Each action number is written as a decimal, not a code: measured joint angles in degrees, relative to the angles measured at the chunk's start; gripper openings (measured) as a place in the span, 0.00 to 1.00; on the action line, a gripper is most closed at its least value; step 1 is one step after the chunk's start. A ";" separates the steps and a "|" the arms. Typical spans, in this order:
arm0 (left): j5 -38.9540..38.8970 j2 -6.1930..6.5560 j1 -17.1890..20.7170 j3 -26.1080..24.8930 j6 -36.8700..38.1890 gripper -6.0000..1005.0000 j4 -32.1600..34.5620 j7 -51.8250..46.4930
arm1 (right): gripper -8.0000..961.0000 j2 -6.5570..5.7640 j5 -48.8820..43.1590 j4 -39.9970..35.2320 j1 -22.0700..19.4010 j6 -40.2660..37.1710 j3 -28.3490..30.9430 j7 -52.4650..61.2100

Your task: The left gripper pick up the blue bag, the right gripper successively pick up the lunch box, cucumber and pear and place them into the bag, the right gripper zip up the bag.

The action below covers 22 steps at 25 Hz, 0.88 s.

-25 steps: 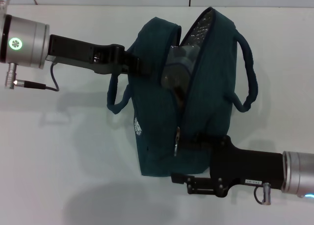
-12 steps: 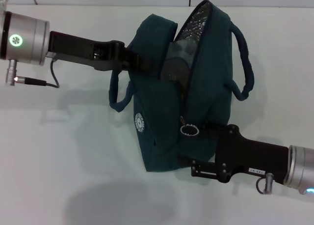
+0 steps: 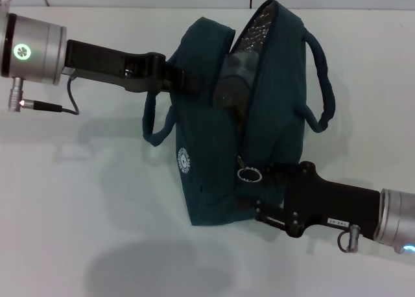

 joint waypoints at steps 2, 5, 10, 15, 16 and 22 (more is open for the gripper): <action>0.00 0.04 0.00 0.00 0.00 0.07 0.00 0.06 | 0.49 0.00 0.00 0.00 0.00 0.17 0.14 0.17; 0.00 0.12 0.00 0.00 0.00 0.07 0.00 0.13 | 0.37 0.00 0.84 0.01 0.01 0.22 0.32 0.36; 0.03 0.15 0.12 0.00 0.00 0.07 0.00 0.22 | 0.29 0.00 3.00 0.50 -0.14 0.32 0.36 0.45; 0.07 0.23 0.17 0.00 0.00 0.07 0.00 0.23 | 0.20 0.00 3.05 0.58 -0.20 0.75 0.26 0.34; 0.07 0.25 0.17 0.00 0.00 0.07 0.00 0.24 | 0.20 0.00 3.06 0.58 -0.16 0.92 0.16 0.28; 0.15 0.34 0.07 0.01 0.00 0.07 0.00 0.27 | 0.21 0.00 3.07 0.58 -0.08 1.07 0.03 0.06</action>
